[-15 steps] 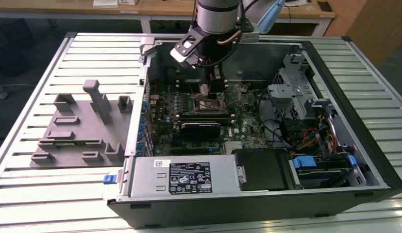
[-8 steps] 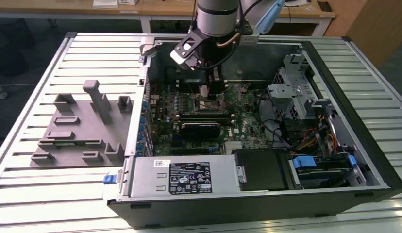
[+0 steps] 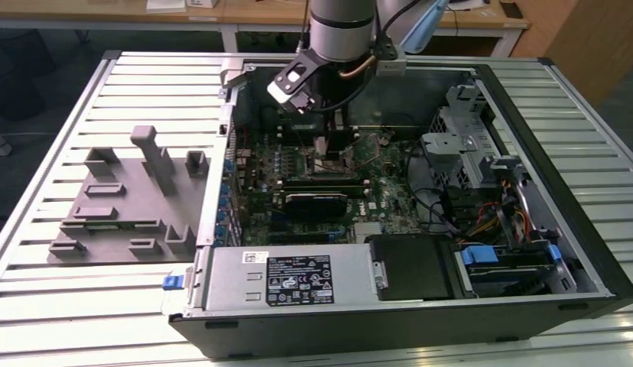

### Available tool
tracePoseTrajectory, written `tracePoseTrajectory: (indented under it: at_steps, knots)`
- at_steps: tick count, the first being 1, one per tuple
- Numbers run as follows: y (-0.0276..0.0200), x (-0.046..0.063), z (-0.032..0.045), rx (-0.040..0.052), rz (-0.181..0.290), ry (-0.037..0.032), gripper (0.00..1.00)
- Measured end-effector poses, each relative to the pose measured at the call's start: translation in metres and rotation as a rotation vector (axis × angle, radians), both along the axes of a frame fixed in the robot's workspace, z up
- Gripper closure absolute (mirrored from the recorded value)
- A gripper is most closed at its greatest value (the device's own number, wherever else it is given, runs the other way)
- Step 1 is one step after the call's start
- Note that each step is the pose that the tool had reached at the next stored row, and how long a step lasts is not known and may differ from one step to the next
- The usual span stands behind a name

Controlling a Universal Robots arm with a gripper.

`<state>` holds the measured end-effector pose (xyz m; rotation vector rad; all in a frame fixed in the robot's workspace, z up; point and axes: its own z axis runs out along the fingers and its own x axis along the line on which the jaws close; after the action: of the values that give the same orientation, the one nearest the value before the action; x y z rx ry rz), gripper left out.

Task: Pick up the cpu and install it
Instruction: 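Place the cpu into insertion slot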

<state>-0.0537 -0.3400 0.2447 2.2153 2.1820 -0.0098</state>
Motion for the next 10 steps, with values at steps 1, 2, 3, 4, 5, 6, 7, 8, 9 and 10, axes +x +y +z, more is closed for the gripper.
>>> tracePoseTrajectory:
  at_steps: [1,2,3,4,5,6,7,8,9,10]
  knots:
    - [0.0001,0.0,-0.0011,0.0001,-0.005,-0.0001,0.46]
    - [0.0001,0.0,-0.0021,0.0001,-0.01,-0.0001,0.46]
    - [0.0003,0.0,-0.0032,0.0001,-0.015,-0.0001,0.46]
    - [0.0005,0.0,-0.0044,0.0002,-0.019,-0.0001,0.46]
    - [0.0007,0.0,-0.0056,0.0001,-0.024,-0.0001,0.46]
    - [0.001,0.0,-0.0068,0.0001,-0.027,-0.0001,0.46]
    - [0.0015,0.0,-0.008,0.0001,-0.03,-0.0001,0.46]
    - [0.0018,0.0,-0.0091,0.0001,-0.03,0.0,0.46]
    - [0.0021,0.0,-0.0103,0.0001,-0.03,0.0,0.46]
    - [0.0023,0.0,-0.0116,0.0002,-0.03,-0.0001,0.46]
